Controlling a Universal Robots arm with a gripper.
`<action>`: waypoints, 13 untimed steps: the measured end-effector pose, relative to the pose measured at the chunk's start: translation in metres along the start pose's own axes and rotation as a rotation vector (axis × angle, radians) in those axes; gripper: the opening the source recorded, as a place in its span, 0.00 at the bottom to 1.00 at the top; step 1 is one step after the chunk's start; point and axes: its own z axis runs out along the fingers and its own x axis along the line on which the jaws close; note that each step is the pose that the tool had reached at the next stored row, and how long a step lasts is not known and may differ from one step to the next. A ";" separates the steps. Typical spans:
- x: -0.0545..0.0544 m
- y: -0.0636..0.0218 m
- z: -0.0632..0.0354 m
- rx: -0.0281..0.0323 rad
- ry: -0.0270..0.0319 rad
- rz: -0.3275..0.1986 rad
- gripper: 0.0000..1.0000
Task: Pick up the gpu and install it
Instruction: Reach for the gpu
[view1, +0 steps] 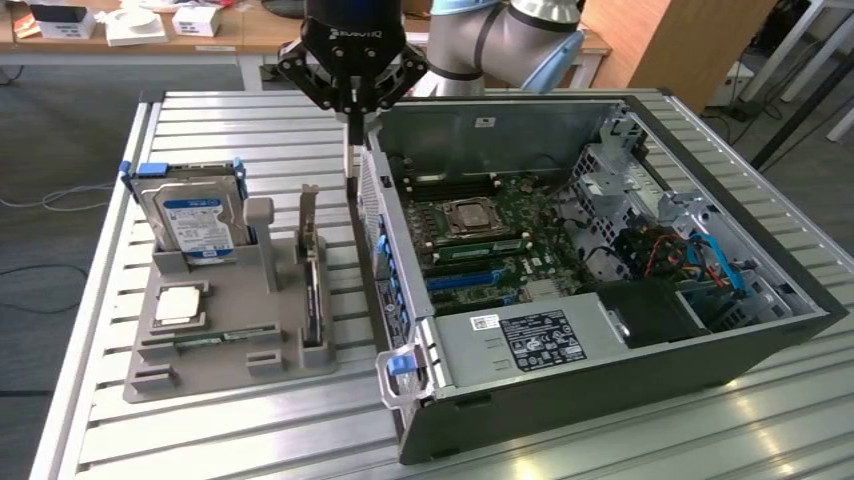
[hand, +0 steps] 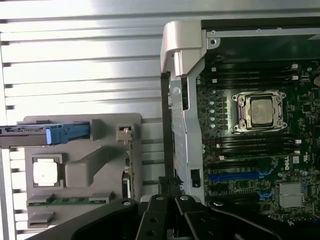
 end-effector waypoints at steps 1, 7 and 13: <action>0.003 -0.0003 -0.0001 0.0001 0.0000 0.000 0.11; 0.015 -0.0017 -0.0003 0.0000 0.0000 0.000 0.11; 0.024 -0.0032 -0.0006 0.0001 0.0001 0.000 0.11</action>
